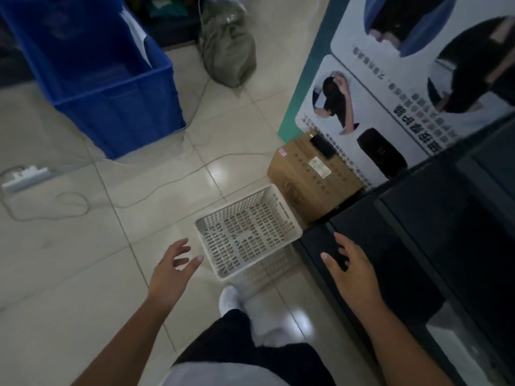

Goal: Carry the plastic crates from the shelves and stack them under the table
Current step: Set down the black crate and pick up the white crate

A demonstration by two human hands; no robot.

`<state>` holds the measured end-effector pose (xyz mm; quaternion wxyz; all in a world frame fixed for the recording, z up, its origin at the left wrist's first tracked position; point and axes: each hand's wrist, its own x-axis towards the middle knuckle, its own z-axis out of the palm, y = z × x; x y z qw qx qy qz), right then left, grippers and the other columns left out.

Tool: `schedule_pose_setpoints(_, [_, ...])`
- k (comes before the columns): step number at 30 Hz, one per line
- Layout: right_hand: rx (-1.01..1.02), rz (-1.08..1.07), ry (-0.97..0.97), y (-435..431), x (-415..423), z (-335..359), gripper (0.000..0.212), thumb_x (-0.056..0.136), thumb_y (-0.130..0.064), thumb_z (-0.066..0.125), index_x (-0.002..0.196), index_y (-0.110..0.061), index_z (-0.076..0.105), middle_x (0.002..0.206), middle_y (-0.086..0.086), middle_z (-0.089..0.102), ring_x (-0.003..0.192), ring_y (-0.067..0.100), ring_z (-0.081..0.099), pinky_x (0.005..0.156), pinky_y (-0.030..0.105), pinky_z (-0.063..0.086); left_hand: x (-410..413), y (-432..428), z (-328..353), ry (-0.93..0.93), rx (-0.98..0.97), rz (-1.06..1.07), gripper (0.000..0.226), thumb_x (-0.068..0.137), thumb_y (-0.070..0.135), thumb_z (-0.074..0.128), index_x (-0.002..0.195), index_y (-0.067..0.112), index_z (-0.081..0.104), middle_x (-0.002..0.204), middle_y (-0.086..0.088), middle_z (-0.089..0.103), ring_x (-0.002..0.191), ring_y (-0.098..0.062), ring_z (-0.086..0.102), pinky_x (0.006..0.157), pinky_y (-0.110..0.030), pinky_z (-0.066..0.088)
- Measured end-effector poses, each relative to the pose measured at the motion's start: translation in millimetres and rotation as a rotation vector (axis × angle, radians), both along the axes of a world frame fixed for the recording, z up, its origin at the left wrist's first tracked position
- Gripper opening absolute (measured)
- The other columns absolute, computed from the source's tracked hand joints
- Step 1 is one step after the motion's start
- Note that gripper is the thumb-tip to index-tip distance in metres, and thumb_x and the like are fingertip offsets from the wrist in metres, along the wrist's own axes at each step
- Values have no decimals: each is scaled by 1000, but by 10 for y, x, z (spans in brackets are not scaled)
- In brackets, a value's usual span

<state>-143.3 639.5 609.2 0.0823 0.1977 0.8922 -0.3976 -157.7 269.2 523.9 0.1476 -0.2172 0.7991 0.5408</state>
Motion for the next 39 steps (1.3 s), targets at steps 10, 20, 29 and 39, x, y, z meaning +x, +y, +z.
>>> schedule_pose_setpoints(10, [-18, 154, -114, 384, -1847, -1968, 58, 93, -32, 63, 147, -23, 42, 146, 3, 46, 124, 17, 51, 94, 33, 44, -531, 524, -1492, -163, -123, 283, 51, 83, 45, 75, 128, 43, 52, 116, 20, 64, 100, -2, 64, 73, -23, 47])
schedule_pose_setpoints(20, [125, 166, -214, 795, -3031, -5071, 68, 91, -31, 65, 150, -14, 34, 151, 16, 38, 135, 34, 40, 109, 46, 34, -1080, 861, -4416, -381, -218, 596, 81, 82, 43, 76, 151, 23, 37, 142, -6, 55, 115, -27, 59, 88, -40, 48])
schedule_pose_setpoints(29, [166, 163, -364, 924, -3306, -6320, 45, 98, -44, 49, 132, -15, 46, 124, 20, 61, 107, 42, 60, 87, 52, 51, -1224, 583, -5632, -453, -358, 529, 15, 89, 26, 57, 103, 19, 55, 97, -7, 70, 84, -33, 69, 76, -48, 56])
schedule_pose_setpoints(39, [262, 264, -382, 597, -3222, -5268, 31, 99, -19, 50, 124, 0, 50, 119, 30, 59, 107, 48, 57, 84, 48, 44, -576, 580, -4557, -392, -344, 754, 5, 91, 21, 60, 91, 26, 58, 73, 6, 70, 59, -14, 69, 60, -40, 57])
